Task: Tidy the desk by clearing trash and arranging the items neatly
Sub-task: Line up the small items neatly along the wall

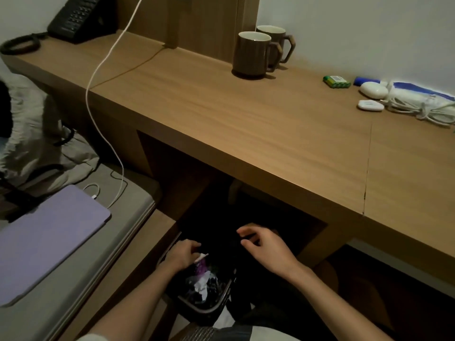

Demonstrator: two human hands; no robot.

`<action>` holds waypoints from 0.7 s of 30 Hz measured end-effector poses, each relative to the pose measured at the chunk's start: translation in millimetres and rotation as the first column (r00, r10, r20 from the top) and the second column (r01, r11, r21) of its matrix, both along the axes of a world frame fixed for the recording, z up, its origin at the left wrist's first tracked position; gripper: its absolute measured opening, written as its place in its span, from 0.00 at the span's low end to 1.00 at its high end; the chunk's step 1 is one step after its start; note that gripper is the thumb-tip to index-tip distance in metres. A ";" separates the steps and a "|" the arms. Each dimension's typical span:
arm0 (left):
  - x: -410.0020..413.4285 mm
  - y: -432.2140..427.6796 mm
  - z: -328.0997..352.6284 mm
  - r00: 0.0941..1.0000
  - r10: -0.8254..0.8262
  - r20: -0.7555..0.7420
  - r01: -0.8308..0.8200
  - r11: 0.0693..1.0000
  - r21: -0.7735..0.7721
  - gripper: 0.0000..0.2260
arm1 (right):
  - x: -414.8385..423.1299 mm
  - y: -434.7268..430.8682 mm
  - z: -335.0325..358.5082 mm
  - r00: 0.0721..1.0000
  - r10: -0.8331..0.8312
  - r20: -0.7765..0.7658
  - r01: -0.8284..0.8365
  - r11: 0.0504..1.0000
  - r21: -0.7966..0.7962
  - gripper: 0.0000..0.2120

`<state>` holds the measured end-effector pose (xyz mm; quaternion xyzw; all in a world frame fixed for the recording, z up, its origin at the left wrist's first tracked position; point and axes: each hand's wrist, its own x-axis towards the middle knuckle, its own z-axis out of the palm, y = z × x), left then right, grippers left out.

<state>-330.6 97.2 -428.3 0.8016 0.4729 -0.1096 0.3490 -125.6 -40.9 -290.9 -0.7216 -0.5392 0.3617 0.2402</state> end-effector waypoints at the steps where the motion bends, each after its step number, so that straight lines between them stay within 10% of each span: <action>1: 1.4 -3.3 -2.2 0.999 -0.034 -0.023 0.033 0.999 -0.027 0.20 | 1.2 -2.1 2.7 1.000 0.003 -0.001 -0.003 1.000 0.004 0.13; 11: 18.9 -33.1 131.0 0.928 -0.124 0.351 0.040 0.971 0.237 0.17 | -1.5 -26.7 104.4 0.977 0.194 0.087 -0.212 0.925 0.317 0.15; 21: 50.4 -89.8 327.4 0.593 -0.284 0.754 -0.069 0.915 0.399 0.12 | 60.4 -60.0 216.4 0.968 -0.059 0.244 -0.125 0.730 0.672 0.13</action>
